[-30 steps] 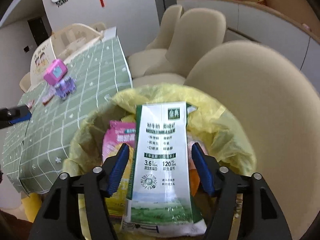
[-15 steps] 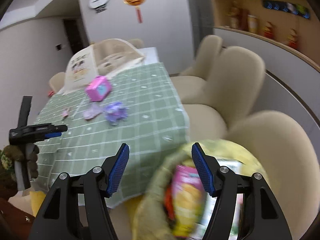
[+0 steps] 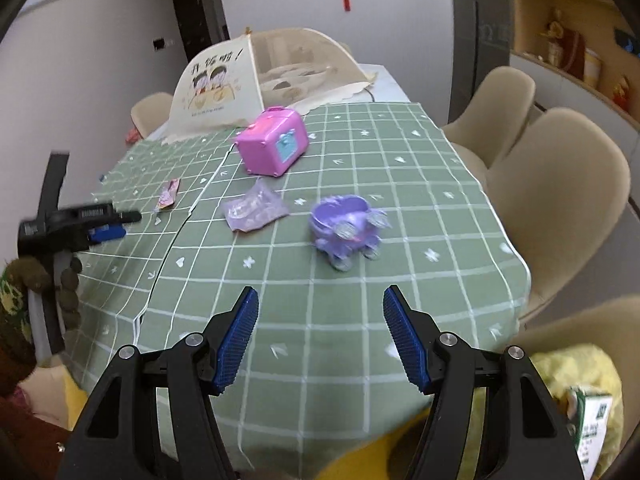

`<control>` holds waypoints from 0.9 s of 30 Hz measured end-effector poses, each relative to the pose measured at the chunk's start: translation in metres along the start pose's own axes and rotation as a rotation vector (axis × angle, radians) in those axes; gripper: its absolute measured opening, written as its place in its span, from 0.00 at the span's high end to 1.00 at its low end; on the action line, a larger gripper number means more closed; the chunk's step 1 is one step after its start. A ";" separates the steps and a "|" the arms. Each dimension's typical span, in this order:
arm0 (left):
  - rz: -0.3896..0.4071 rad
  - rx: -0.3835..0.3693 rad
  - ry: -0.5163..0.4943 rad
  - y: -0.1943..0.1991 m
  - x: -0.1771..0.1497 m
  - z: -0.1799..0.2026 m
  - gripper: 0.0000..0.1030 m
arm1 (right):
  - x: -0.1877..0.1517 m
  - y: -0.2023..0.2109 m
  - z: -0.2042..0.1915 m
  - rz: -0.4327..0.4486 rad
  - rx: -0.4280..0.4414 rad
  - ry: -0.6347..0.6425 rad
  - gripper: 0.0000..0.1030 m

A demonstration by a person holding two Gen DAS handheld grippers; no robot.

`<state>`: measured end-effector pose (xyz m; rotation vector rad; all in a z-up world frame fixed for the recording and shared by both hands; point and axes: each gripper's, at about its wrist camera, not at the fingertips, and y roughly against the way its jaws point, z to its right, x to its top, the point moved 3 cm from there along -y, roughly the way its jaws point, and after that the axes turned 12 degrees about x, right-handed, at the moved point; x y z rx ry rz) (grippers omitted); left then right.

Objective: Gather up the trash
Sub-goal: 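Move both tools back over the table toward the remaining candy wrappers, then grasp the pink candy stick wrapper with the left tool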

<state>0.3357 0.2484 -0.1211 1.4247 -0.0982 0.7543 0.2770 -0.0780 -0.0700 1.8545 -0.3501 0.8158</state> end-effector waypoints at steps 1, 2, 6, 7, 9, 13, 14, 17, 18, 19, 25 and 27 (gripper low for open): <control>0.001 -0.003 -0.004 -0.007 0.010 0.001 0.50 | 0.004 -0.006 -0.003 -0.005 -0.012 0.003 0.40; 0.002 -0.001 -0.007 -0.010 0.015 0.003 0.50 | 0.007 -0.010 -0.004 -0.011 -0.020 0.001 0.40; -0.022 0.014 -0.018 -0.040 0.039 0.008 0.50 | 0.016 -0.034 -0.013 -0.050 -0.030 -0.010 0.40; -0.031 0.016 -0.022 -0.047 0.042 0.010 0.50 | 0.018 -0.039 -0.016 -0.053 -0.026 -0.011 0.40; -0.049 0.026 -0.047 -0.059 0.047 0.014 0.66 | 0.021 -0.047 -0.020 -0.061 -0.013 -0.018 0.40; -0.057 0.011 -0.110 -0.069 0.051 0.019 0.86 | 0.026 -0.068 -0.029 -0.101 0.059 -0.031 0.40; -0.059 -0.004 -0.125 -0.068 0.051 0.019 0.87 | 0.029 -0.074 -0.032 -0.104 0.060 -0.016 0.40; -0.080 -0.069 -0.158 -0.056 0.045 0.015 0.88 | 0.038 -0.096 -0.041 -0.129 0.091 -0.001 0.40; -0.083 -0.087 -0.170 -0.049 0.041 0.012 0.88 | 0.040 -0.103 -0.041 -0.132 0.101 -0.013 0.40; -0.083 -0.092 -0.177 -0.045 0.038 0.010 0.88 | 0.043 -0.113 -0.041 -0.135 0.118 -0.044 0.40; -0.114 -0.111 -0.217 -0.029 0.021 -0.008 0.87 | 0.048 -0.161 -0.027 -0.154 0.166 -0.269 0.40; -0.116 -0.111 -0.224 -0.027 0.018 -0.014 0.87 | 0.050 -0.169 -0.029 -0.138 0.143 -0.273 0.40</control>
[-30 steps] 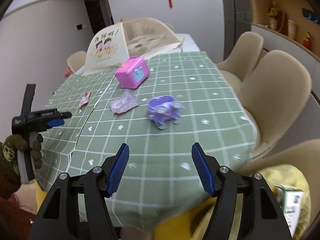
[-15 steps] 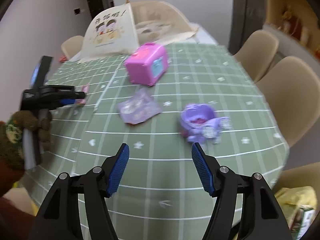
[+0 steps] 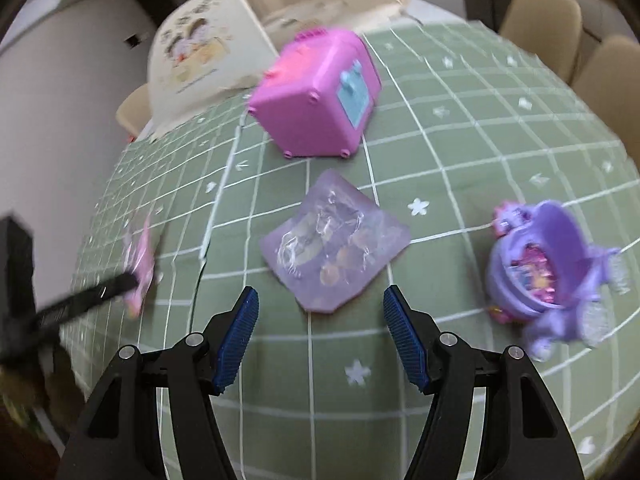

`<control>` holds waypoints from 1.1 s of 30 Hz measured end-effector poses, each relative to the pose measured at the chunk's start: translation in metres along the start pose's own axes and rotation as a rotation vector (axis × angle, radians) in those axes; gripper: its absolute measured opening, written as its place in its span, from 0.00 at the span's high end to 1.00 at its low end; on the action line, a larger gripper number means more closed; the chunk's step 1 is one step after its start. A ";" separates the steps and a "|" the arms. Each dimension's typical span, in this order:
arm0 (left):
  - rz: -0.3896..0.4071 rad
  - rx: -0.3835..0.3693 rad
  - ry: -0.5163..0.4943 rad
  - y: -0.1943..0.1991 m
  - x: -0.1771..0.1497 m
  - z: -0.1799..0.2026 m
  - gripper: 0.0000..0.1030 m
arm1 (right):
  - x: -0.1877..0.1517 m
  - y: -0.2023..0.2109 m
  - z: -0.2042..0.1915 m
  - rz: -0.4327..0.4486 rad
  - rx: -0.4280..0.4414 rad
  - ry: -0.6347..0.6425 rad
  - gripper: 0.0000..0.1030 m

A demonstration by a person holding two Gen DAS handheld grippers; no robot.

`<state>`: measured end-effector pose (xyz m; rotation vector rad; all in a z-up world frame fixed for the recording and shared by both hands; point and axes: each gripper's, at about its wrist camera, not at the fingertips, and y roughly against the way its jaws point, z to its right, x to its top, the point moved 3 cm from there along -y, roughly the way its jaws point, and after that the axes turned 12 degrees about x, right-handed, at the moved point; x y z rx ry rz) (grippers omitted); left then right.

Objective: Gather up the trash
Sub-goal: 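Grasp the pink candy stick wrapper with the left tool, then move the right tool toward the clear purple wrapper while the left tool holds the candy stick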

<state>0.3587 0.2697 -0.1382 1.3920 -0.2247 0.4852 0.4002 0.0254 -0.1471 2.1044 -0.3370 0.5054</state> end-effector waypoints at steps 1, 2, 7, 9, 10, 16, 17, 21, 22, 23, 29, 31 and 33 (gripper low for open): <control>0.001 0.000 -0.006 0.000 0.000 -0.002 0.87 | 0.003 -0.004 -0.003 0.009 -0.019 0.018 0.40; 0.002 0.002 -0.010 0.001 0.000 -0.003 0.87 | 0.005 -0.008 -0.006 0.003 -0.027 0.028 0.40; -0.006 -0.007 -0.004 -0.003 0.002 -0.013 0.87 | 0.019 -0.029 -0.020 0.019 -0.119 0.116 0.40; -0.008 -0.015 -0.002 -0.006 0.005 -0.015 0.87 | 0.023 -0.036 -0.023 0.026 -0.147 0.127 0.32; -0.010 -0.021 -0.001 -0.007 0.007 -0.016 0.87 | 0.025 -0.039 -0.025 0.020 -0.137 0.129 0.27; -0.012 -0.070 -0.005 -0.013 0.017 -0.012 0.87 | 0.021 -0.055 -0.039 -0.030 -0.232 0.246 0.18; -0.013 -0.080 -0.006 -0.015 0.018 -0.010 0.87 | 0.021 -0.052 -0.037 -0.023 -0.212 0.232 0.18; -0.010 -0.086 -0.011 -0.016 0.020 -0.004 0.87 | 0.019 -0.041 -0.031 -0.019 -0.194 0.232 0.37; -0.008 -0.084 -0.010 -0.015 0.020 -0.004 0.87 | 0.018 -0.035 -0.028 -0.016 -0.160 0.212 0.40; -0.004 -0.082 -0.008 -0.013 0.019 -0.003 0.87 | 0.017 -0.031 -0.026 -0.011 -0.146 0.205 0.46; 0.019 -0.046 0.014 0.003 0.000 0.002 0.87 | 0.006 -0.008 -0.025 -0.025 -0.103 0.226 0.82; 0.024 -0.038 0.023 0.008 -0.008 0.006 0.87 | -0.003 0.002 -0.022 -0.027 -0.064 0.226 0.88; 0.024 -0.048 0.050 0.017 -0.018 0.010 0.87 | -0.013 0.015 -0.020 -0.024 -0.039 0.222 0.89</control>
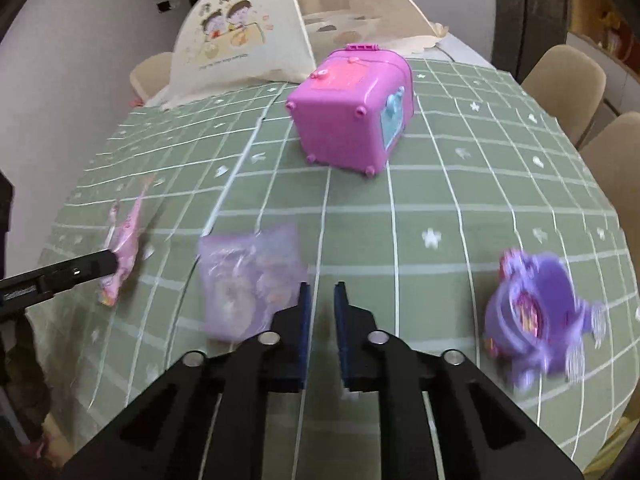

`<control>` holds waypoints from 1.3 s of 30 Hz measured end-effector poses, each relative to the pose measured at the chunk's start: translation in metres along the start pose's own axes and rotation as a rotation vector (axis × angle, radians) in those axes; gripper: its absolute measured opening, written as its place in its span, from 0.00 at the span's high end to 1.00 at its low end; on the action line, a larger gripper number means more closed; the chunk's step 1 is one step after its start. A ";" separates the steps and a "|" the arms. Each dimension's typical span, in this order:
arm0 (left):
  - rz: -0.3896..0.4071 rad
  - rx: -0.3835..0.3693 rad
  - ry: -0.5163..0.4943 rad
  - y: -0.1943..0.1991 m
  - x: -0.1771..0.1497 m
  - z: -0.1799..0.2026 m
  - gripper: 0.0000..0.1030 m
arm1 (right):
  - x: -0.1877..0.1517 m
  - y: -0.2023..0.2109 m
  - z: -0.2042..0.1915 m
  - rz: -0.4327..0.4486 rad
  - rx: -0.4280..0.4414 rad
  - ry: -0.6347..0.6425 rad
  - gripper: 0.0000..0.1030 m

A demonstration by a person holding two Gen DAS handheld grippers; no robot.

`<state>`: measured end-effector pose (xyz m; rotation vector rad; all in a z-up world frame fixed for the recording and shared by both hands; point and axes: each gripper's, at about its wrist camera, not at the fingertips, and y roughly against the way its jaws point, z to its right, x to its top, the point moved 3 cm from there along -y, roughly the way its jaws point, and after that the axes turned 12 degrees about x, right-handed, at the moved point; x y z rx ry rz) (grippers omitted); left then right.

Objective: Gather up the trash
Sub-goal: 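Move the right tool toward the clear purple wrapper while the left tool holds the candy stick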

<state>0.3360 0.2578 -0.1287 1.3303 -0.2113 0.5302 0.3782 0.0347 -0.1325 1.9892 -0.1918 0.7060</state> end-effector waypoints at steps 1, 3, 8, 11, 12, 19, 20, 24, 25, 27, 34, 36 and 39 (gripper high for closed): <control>-0.001 -0.008 0.013 0.004 -0.004 0.001 0.87 | -0.005 0.009 0.000 0.008 0.028 0.000 0.89; 0.005 -0.001 0.030 0.013 -0.014 0.003 0.87 | -0.010 0.016 -0.002 0.004 0.091 -0.009 0.89; 0.023 0.044 0.060 0.032 -0.029 -0.001 0.87 | -0.016 0.003 0.005 -0.023 0.131 -0.071 0.86; 0.022 0.061 0.062 0.038 -0.034 -0.006 0.87 | -0.018 -0.007 0.010 -0.030 0.193 -0.147 0.72; 0.021 0.070 0.064 0.039 -0.035 -0.009 0.87 | -0.017 -0.010 0.010 -0.032 0.204 -0.161 0.68; 0.003 0.091 0.102 0.038 -0.040 -0.036 0.87 | 0.008 -0.034 -0.010 -0.025 0.133 -0.048 0.65; 0.000 0.092 0.111 0.036 -0.040 -0.040 0.87 | 0.011 -0.038 -0.015 -0.024 0.113 -0.017 0.62; -0.018 0.091 0.136 0.027 -0.040 -0.052 0.86 | 0.016 -0.047 -0.026 -0.014 0.168 -0.005 0.26; -0.021 0.089 0.140 0.025 -0.040 -0.054 0.87 | 0.016 -0.049 -0.030 -0.019 0.141 0.009 0.26; -0.028 0.085 0.146 0.021 -0.040 -0.057 0.87 | 0.011 -0.052 -0.043 -0.048 0.064 0.119 0.26; -0.038 0.060 0.128 0.014 -0.037 -0.049 0.87 | -0.001 -0.035 -0.066 -0.017 0.021 0.283 0.79; -0.036 0.054 0.122 0.015 -0.036 -0.046 0.87 | -0.001 -0.025 -0.066 -0.018 0.028 0.282 0.89; -0.025 0.040 0.098 0.021 -0.037 -0.032 0.87 | -0.002 -0.010 -0.061 -0.010 0.037 0.263 0.91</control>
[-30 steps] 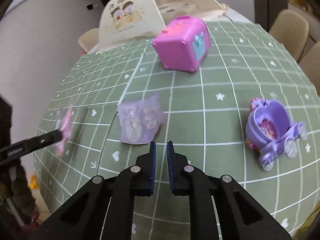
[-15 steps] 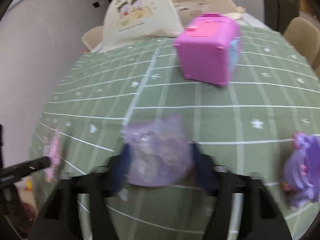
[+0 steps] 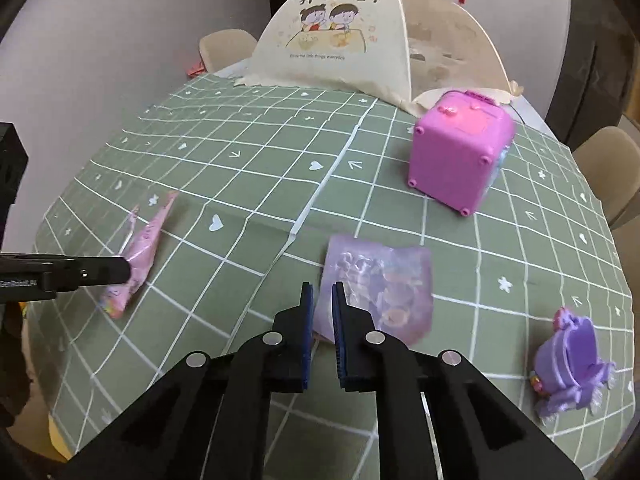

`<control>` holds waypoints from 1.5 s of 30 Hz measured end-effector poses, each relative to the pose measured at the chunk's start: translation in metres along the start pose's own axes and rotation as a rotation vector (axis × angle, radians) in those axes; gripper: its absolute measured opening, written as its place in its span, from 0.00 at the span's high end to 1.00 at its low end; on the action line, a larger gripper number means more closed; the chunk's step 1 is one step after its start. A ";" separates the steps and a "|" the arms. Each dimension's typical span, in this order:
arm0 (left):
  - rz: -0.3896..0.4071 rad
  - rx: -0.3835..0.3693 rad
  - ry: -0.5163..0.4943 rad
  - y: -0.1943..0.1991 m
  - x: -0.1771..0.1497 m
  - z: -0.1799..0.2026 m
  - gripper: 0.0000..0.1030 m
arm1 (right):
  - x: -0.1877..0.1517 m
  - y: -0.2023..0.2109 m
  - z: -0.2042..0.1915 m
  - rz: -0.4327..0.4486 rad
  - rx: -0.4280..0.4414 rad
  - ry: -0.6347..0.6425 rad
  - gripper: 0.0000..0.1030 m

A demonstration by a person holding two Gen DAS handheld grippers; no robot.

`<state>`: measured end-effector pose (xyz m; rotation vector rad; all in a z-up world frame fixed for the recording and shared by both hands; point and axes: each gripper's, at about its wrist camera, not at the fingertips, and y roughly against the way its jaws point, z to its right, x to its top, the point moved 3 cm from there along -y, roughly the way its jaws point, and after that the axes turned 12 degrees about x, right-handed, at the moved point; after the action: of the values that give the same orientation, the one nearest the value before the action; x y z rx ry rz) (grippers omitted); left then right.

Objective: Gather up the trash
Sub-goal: 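Move the right tool toward the clear purple wrapper while the left tool holds the candy stick, then close the right tool on the clear purple wrapper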

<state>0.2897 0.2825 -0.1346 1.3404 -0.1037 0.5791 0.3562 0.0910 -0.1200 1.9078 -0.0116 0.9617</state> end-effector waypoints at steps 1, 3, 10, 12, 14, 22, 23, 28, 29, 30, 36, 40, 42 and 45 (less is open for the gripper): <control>0.003 -0.003 -0.008 0.002 0.000 0.003 0.87 | 0.000 0.004 0.001 0.004 0.000 -0.008 0.91; 0.010 -0.011 -0.026 0.008 -0.003 0.013 0.87 | -0.003 0.017 0.004 0.021 -0.006 -0.027 0.92; 0.019 -0.034 -0.039 0.018 -0.011 0.031 0.86 | -0.024 0.032 0.046 0.023 0.054 -0.268 0.90; 0.017 -0.030 -0.041 0.019 -0.012 0.030 0.87 | -0.032 0.026 0.058 0.006 0.088 -0.340 0.90; 0.015 -0.024 -0.040 0.017 -0.010 0.028 0.87 | -0.035 0.017 0.062 -0.022 0.078 -0.363 0.90; -0.002 -0.006 -0.022 0.005 0.001 0.010 0.87 | -0.019 -0.007 0.072 0.002 0.102 -0.441 0.89; -0.004 -0.002 -0.017 0.003 0.003 0.007 0.87 | -0.016 -0.010 0.077 0.014 0.135 -0.488 0.89; -0.014 0.005 -0.012 -0.004 0.007 -0.001 0.86 | -0.014 -0.014 0.084 0.066 0.259 -0.561 0.77; -0.017 0.006 -0.013 -0.005 0.007 -0.003 0.87 | -0.014 -0.013 0.083 0.073 0.260 -0.548 0.76; -0.019 0.008 -0.012 -0.006 0.007 -0.005 0.87 | -0.015 -0.013 0.081 0.082 0.255 -0.535 0.76; -0.025 0.016 -0.003 -0.008 0.009 -0.013 0.87 | -0.026 -0.004 0.056 0.090 0.178 -0.373 0.74; -0.030 0.011 -0.007 -0.010 0.010 -0.013 0.86 | -0.029 -0.005 0.048 0.067 0.228 -0.406 0.69; -0.033 0.008 -0.011 -0.010 0.008 -0.013 0.86 | -0.026 -0.009 0.051 0.058 0.254 -0.468 0.69; -0.036 0.003 -0.018 -0.009 0.008 -0.011 0.86 | -0.018 -0.019 0.051 0.021 0.328 -0.521 0.69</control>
<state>0.2979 0.2943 -0.1426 1.3477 -0.0930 0.5371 0.3820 0.0561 -0.1572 2.4210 -0.1899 0.4739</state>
